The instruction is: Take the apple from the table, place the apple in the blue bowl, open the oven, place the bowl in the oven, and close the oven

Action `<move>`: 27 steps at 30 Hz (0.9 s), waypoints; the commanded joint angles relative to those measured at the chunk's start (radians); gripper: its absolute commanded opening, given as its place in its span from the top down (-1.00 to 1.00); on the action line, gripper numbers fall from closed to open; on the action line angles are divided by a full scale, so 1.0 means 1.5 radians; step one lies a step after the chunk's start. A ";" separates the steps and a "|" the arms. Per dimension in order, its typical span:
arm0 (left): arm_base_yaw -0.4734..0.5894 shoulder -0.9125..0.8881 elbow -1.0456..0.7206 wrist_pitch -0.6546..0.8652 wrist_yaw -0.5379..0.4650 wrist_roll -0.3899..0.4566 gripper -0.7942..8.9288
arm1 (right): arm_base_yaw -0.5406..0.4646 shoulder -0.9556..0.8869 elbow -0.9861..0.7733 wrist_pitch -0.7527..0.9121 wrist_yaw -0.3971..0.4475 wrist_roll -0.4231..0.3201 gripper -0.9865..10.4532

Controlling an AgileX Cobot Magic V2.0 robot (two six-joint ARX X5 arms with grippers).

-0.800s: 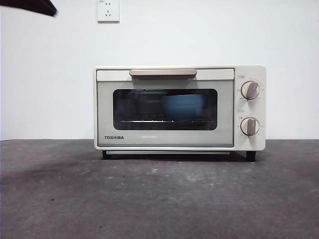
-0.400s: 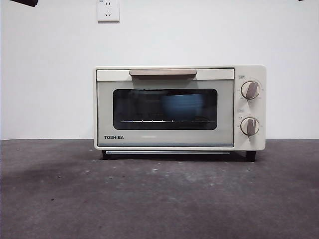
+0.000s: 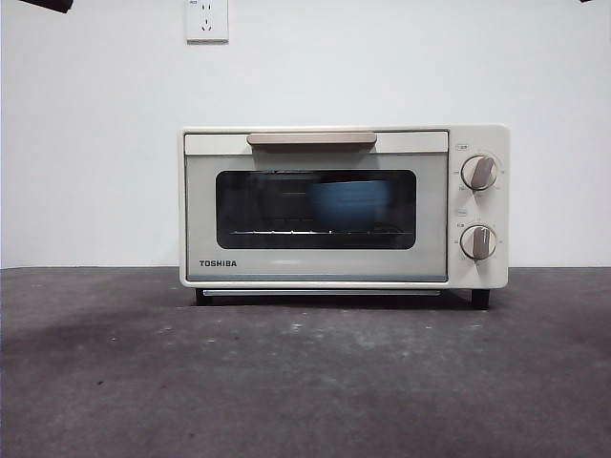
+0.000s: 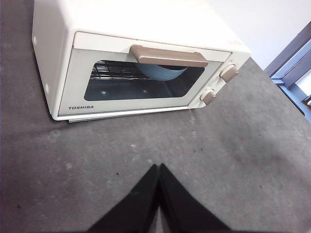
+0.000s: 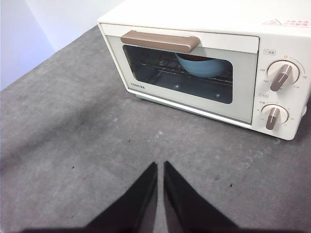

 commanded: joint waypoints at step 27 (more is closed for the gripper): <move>0.202 -0.319 -0.394 0.294 -0.129 0.253 0.82 | 0.003 0.002 0.005 0.009 0.001 -0.006 0.82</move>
